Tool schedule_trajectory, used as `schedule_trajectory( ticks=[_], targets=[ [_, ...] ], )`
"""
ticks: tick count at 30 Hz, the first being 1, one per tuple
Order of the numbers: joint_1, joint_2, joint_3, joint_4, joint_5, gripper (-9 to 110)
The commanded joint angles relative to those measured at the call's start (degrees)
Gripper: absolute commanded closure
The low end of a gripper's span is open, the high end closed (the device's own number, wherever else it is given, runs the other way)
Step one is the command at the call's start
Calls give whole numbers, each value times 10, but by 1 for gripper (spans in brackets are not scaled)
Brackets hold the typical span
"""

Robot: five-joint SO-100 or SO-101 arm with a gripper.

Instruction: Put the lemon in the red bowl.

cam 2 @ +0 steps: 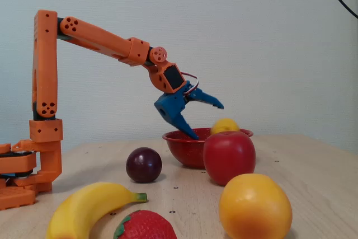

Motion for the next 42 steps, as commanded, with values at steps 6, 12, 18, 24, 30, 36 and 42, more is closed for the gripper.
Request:
schedule_trajectory(
  ticks=[6, 12, 18, 24, 30, 36, 42],
  targets=[
    [-9, 46, -76, 28, -18, 62],
    [-43, 86, -118, 89, -47, 76],
    [-96, 157, -115, 137, -53, 92],
    [-158, 265, -36, 152, -52, 101],
    [-220, 384, 94, 145, -43, 101],
    [-271, 534, 288, 80, -26, 101],
    [-316, 704, 531, -50, -11, 101]
  ],
)
